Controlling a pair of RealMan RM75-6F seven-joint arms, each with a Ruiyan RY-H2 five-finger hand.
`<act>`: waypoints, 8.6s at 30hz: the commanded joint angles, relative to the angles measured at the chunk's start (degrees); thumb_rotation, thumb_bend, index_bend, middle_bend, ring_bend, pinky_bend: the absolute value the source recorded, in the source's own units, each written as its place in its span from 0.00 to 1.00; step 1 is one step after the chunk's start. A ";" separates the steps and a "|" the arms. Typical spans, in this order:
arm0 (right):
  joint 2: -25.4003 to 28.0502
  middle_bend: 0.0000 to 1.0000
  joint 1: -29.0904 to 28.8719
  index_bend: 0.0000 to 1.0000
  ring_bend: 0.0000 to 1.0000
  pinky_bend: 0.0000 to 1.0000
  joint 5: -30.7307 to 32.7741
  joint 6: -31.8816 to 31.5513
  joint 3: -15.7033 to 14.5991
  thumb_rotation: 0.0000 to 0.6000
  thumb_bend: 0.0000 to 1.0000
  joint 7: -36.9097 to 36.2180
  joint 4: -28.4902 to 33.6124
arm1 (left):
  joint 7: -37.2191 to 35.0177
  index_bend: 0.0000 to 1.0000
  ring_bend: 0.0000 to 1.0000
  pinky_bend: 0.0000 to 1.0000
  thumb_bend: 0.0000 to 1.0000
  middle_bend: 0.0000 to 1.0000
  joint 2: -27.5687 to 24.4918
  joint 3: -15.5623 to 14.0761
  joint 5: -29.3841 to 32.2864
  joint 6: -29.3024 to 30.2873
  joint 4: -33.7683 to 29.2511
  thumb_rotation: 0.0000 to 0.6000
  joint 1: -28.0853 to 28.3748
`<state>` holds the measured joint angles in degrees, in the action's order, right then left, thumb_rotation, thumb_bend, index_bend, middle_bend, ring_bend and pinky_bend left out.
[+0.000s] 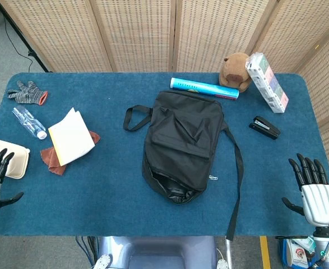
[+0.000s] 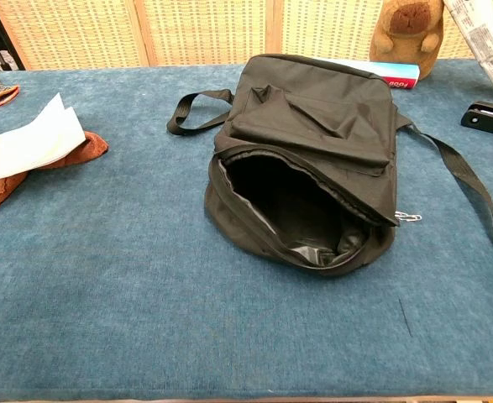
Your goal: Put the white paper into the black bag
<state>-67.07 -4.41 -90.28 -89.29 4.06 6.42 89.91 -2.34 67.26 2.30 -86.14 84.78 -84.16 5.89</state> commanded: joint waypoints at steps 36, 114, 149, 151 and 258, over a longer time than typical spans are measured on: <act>0.69 0.00 -0.44 0.00 0.00 0.00 0.88 1.07 0.28 1.00 0.00 -2.34 0.02 | 9.84 0.00 0.00 0.00 0.00 0.00 25.77 7.71 9.61 -16.39 19.52 1.00 16.62; 0.45 0.00 -18.27 0.00 0.00 0.00 5.31 26.14 3.64 1.00 0.00 -8.62 15.57 | -9.28 0.80 0.60 0.70 0.57 0.59 39.12 7.34 -0.13 4.64 57.89 1.00 28.96; -27.67 0.00 -28.77 0.00 0.00 0.00 30.02 29.45 9.69 1.00 0.00 7.96 8.18 | 3.70 0.80 0.60 0.70 0.57 0.59 26.73 9.39 -4.53 10.75 37.81 1.00 36.40; -28.22 0.00 -29.07 0.00 0.00 0.00 31.04 29.64 9.80 1.00 0.00 8.08 7.49 | 4.52 0.80 0.60 0.70 0.56 0.59 25.86 9.44 -4.63 10.61 36.15 1.00 36.38; -7.37 0.61 -39.50 0.60 0.64 0.43 39.58 32.09 15.22 1.00 0.84 9.48 15.03 | -4.66 0.80 0.60 0.70 0.55 0.59 62.74 -8.26 -20.37 1.23 74.85 1.00 51.63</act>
<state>-74.61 -43.85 -50.80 -57.18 19.31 15.82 104.75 -7.60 129.99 -5.55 -106.39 86.55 -9.49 57.74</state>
